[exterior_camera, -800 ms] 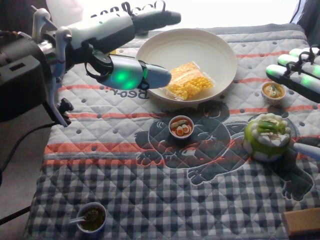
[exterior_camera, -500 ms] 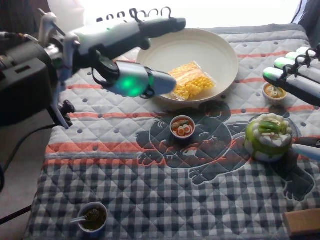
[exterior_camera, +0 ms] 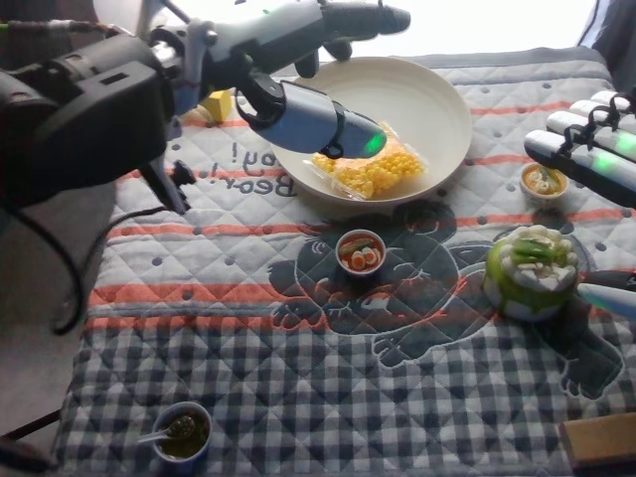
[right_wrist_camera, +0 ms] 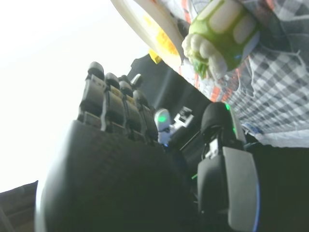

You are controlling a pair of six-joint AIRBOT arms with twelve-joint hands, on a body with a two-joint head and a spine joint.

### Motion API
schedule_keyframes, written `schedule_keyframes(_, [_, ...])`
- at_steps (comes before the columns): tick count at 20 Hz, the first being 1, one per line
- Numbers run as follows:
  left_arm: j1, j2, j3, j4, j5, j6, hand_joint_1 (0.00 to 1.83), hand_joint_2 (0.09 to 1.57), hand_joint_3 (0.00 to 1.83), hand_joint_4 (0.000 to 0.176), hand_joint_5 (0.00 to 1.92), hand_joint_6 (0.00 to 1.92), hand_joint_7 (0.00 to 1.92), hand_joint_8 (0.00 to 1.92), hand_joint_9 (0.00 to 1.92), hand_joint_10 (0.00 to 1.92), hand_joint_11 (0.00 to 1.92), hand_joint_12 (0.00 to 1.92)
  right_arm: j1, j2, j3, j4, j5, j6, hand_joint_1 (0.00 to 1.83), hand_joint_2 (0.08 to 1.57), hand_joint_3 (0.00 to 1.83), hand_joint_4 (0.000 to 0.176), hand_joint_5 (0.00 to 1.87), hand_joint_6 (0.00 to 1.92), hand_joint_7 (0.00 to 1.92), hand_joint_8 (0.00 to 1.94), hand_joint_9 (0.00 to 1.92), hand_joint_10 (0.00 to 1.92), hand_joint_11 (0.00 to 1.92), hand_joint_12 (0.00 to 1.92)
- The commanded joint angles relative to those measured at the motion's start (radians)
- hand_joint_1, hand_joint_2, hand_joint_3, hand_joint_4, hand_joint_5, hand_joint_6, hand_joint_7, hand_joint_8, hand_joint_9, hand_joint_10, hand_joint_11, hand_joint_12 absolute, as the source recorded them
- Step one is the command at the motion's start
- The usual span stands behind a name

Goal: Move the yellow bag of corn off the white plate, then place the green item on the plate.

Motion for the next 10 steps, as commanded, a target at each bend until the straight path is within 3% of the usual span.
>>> schedule_keyframes(1, [-0.015,-0.006,0.014,-0.019,-0.083,-0.004,1.05,1.00,0.00,0.057,0.34,0.20,0.10,0.70,0.00,1.32,0.00,1.85,0.012,-0.001,0.002,-0.003,0.120,-0.001,0.62,1.23,0.00,0.017,0.00,0.00,0.00,0.00,0.00,0.00,0.00,0.00])
schedule_keyframes(2, [-0.015,-0.012,0.024,-0.032,-0.081,-0.004,1.03,1.00,0.00,0.059,0.31,0.23,0.03,0.87,0.00,1.33,0.00,1.87,0.012,-0.001,0.003,-0.003,0.120,-0.001,0.64,1.22,0.00,0.027,0.00,0.00,0.00,0.00,0.00,0.00,0.00,0.00])
schedule_keyframes(4, [-0.017,-0.024,0.045,-0.040,-0.066,-0.004,1.00,1.01,0.00,0.072,0.26,0.24,0.00,0.92,0.00,1.18,0.00,1.77,0.010,-0.002,0.003,0.000,0.120,-0.001,0.65,1.23,0.00,0.004,0.00,0.00,0.00,0.00,0.00,0.00,0.00,0.00])
schedule_keyframes(6, [-0.017,-0.038,0.065,-0.058,-0.055,-0.004,1.02,1.02,0.00,0.059,0.21,0.48,0.00,0.98,0.00,1.15,0.00,1.69,0.009,-0.004,0.004,0.001,0.120,-0.001,0.66,1.23,0.00,0.003,0.00,0.00,0.00,0.00,0.00,0.00,0.00,0.00])
schedule_keyframes(7, [-0.017,-0.050,0.079,-0.062,-0.048,-0.004,1.03,1.01,0.00,0.063,0.19,0.58,0.00,0.94,0.00,1.11,0.00,1.65,0.009,-0.005,0.004,0.002,0.120,-0.001,0.63,1.23,0.00,0.000,0.00,0.00,0.00,0.00,0.00,0.00,0.00,0.00])
schedule_keyframes(8, [-0.017,-0.058,0.086,-0.063,-0.043,-0.004,1.02,1.02,0.00,0.064,0.15,0.58,0.00,0.88,0.00,1.07,0.00,1.68,0.008,-0.005,0.004,0.002,0.120,-0.001,0.62,1.23,0.00,0.000,0.00,0.00,0.00,0.00,0.00,0.00,0.00,0.00])
schedule_keyframes(9, [-0.017,-0.064,0.092,-0.067,-0.040,-0.004,0.91,1.03,0.00,0.100,0.08,0.40,0.00,0.55,0.00,0.89,0.00,1.65,0.007,-0.005,0.004,0.002,0.120,-0.001,0.62,1.23,0.00,0.000,0.00,0.00,0.00,0.00,0.00,0.00,0.00,0.00])
schedule_keyframes(10, [-0.017,-0.072,0.101,-0.070,-0.034,-0.004,0.83,1.01,0.00,0.121,0.04,0.23,0.01,0.28,0.00,0.65,0.00,1.63,0.007,-0.005,0.004,0.002,0.120,-0.001,0.61,1.23,0.00,0.000,0.00,0.00,0.00,0.00,0.00,0.00,0.00,0.00])
